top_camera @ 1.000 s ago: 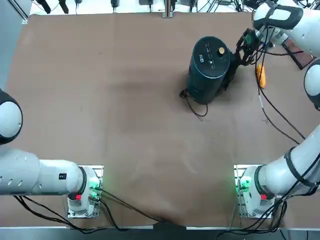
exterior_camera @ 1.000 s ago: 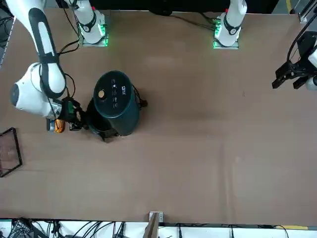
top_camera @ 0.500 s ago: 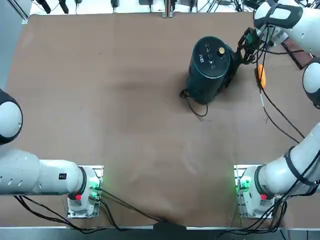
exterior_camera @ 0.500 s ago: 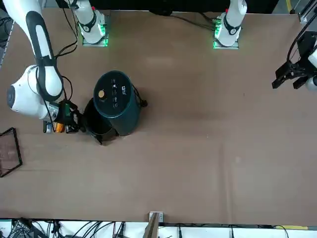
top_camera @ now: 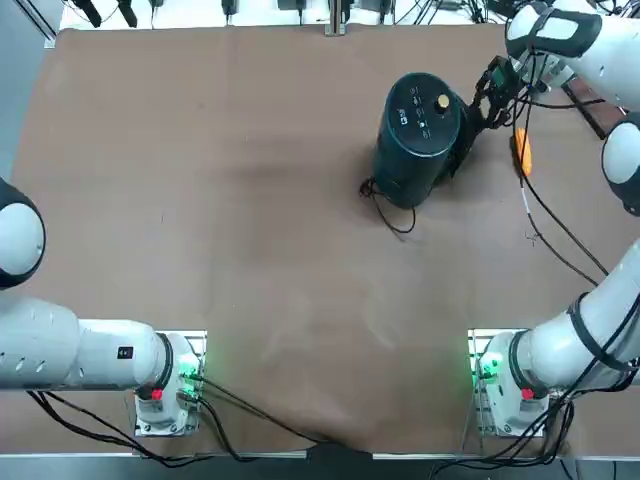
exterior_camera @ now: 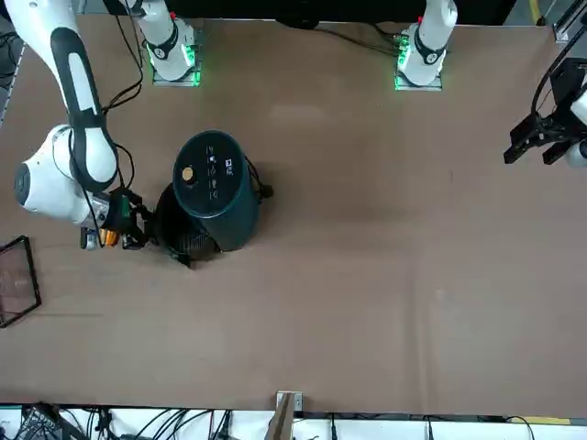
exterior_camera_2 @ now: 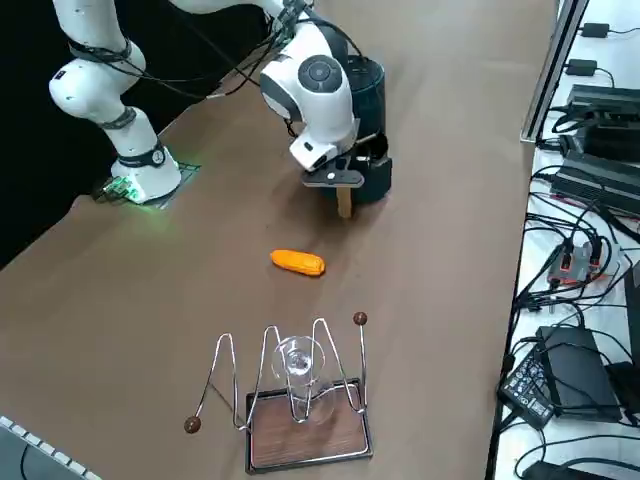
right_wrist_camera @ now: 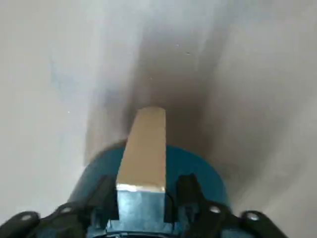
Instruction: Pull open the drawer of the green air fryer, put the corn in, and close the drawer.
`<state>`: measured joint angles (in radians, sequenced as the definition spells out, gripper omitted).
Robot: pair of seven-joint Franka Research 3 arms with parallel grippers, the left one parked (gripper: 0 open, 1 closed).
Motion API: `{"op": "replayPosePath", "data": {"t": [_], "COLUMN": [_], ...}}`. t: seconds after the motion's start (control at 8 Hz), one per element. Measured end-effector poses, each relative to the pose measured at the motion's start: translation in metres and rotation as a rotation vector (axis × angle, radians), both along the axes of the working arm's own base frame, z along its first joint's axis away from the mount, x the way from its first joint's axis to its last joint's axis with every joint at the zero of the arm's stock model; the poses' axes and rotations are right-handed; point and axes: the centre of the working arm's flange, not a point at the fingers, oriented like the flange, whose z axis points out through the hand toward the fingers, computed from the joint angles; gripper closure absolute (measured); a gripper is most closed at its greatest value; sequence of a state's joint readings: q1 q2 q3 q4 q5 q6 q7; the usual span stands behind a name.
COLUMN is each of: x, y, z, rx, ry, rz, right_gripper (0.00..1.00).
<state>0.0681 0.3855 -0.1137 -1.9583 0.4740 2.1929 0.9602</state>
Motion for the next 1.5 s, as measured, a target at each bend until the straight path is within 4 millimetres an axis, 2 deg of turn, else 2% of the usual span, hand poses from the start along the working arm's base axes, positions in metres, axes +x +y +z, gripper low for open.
{"op": "replayPosePath", "data": {"t": [0.12,0.5,0.75,1.0,1.25,1.5], "x": [0.0,0.006,0.009,0.006,-0.001,-0.007], "y": [-0.001,-0.008,-0.04,-0.077,-0.108,-0.131], "z": [0.0,0.01,0.021,0.026,0.022,0.007], "rx": [-0.018,-0.077,-0.141,-0.128,-0.123,-0.111], "ry": [-0.001,-0.008,-0.019,-0.068,-0.104,-0.108], "rz": [0.02,0.119,0.264,0.482,0.725,0.894], "right_gripper": [0.02,0.0,0.0,0.0,0.0,0.0]}}
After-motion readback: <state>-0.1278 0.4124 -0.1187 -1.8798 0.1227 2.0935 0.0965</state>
